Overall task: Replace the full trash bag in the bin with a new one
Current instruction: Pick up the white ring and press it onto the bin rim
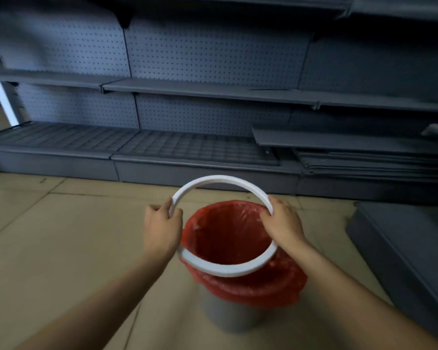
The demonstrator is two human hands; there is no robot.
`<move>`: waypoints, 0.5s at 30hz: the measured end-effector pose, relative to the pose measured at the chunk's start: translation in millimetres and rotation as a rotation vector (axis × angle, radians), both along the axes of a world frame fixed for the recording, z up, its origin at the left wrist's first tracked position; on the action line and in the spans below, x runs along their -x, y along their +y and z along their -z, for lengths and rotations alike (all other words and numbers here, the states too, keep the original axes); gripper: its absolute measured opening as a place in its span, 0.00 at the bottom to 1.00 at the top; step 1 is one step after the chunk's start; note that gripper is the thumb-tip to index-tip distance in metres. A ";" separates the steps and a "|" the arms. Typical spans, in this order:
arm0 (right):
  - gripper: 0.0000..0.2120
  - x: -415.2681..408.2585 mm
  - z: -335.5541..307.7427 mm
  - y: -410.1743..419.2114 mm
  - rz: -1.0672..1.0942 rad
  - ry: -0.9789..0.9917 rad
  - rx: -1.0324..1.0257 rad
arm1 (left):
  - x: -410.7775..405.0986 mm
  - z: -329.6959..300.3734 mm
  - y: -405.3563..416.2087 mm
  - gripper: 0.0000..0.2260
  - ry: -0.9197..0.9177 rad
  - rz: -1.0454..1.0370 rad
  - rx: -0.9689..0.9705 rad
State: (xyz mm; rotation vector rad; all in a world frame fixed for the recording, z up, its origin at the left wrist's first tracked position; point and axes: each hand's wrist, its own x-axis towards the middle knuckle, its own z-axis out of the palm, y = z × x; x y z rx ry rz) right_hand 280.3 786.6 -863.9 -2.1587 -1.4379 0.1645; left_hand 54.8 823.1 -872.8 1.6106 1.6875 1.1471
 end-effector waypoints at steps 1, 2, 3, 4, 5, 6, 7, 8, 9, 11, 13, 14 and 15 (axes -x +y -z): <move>0.18 -8.1 3.0 -4.0 0.019 -0.012 0.004 | -7.1 1.5 1.0 0.18 0.024 0.027 -0.001; 0.17 -14.8 5.5 -8.2 0.036 -0.022 0.011 | -13.2 3.3 1.9 0.18 0.054 0.047 0.004; 0.17 -20.6 7.8 -12.7 0.049 -0.029 0.021 | -18.0 5.9 3.0 0.18 0.089 0.061 0.012; 0.16 -25.7 10.9 -17.1 0.054 -0.038 0.033 | -21.8 8.7 4.0 0.18 0.127 0.071 0.021; 0.16 -29.8 13.8 -21.8 0.051 -0.050 0.043 | -24.6 12.0 5.0 0.18 0.161 0.083 0.027; 0.16 -32.6 16.7 -26.3 0.046 -0.066 0.051 | -26.3 15.4 5.4 0.18 0.188 0.096 0.028; 0.17 -34.4 20.0 -30.5 0.042 -0.088 0.062 | -26.9 19.1 5.9 0.18 0.213 0.108 0.025; 0.18 -35.3 23.0 -34.2 0.038 -0.123 0.076 | -27.0 22.3 5.9 0.18 0.246 0.117 0.021; 0.19 -35.6 25.6 -37.3 0.032 -0.170 0.093 | -26.3 24.9 5.9 0.17 0.287 0.121 0.019; 0.22 -33.9 28.4 -41.9 0.013 -0.256 0.120 | -23.6 28.3 6.6 0.17 0.367 0.119 0.025; 0.23 -30.4 28.2 -44.5 0.001 -0.291 0.126 | -19.0 29.6 5.8 0.18 0.434 0.123 0.027; 0.23 -29.1 27.7 -44.6 -0.004 -0.309 0.127 | -16.9 30.4 5.3 0.18 0.471 0.131 0.016; 0.24 -27.7 26.7 -44.8 -0.008 -0.328 0.134 | -15.0 31.4 4.6 0.18 0.506 0.140 0.001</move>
